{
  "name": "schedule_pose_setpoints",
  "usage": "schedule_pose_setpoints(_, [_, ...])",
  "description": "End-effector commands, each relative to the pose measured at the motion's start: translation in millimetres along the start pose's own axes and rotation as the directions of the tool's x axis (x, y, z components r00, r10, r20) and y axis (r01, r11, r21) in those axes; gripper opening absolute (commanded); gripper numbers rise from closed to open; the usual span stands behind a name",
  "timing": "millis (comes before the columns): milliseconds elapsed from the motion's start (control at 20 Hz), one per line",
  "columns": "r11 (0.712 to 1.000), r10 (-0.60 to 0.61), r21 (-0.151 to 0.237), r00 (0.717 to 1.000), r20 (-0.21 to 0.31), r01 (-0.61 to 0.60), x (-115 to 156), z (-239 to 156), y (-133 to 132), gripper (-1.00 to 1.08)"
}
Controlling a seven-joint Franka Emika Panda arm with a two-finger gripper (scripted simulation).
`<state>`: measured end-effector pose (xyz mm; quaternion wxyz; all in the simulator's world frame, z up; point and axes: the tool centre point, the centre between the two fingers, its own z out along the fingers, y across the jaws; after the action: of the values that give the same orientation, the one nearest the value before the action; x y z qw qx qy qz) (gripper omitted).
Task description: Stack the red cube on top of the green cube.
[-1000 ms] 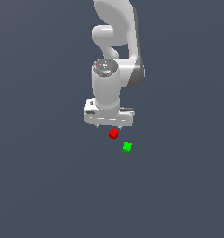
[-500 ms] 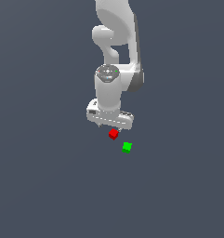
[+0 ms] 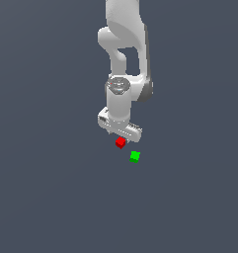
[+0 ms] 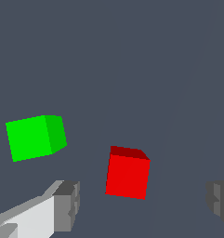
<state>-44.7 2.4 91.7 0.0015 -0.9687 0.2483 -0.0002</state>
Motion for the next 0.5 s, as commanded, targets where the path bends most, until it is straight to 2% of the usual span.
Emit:
schedule_pose_setpoints(0, [0.999, 0.046, -0.001, 0.999, -0.001, -0.046, -3.9, 7.0, -0.6, 1.0])
schedule_pose_setpoints(450, [0.991, 0.13, -0.003, 0.991, -0.001, -0.13, -11.3, 20.8, -3.1, 1.0])
